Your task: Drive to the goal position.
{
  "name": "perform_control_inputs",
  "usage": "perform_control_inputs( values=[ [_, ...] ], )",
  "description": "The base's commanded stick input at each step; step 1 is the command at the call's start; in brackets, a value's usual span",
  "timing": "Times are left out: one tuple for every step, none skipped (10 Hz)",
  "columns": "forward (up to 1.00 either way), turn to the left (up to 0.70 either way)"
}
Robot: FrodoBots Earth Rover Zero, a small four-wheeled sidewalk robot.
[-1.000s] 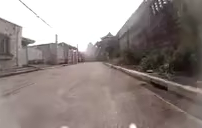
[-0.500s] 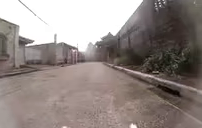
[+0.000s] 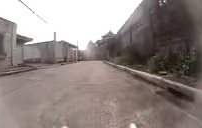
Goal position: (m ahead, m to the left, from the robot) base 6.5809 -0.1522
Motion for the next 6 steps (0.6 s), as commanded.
perform_control_inputs(
  values=[
    [0.7, 0.01],
    [0.7, 0.01],
    [0.7, 0.01],
    [0.7, 0.01],
    [0.7, 0.01],
    [0.7, 0.01]
  ],
)
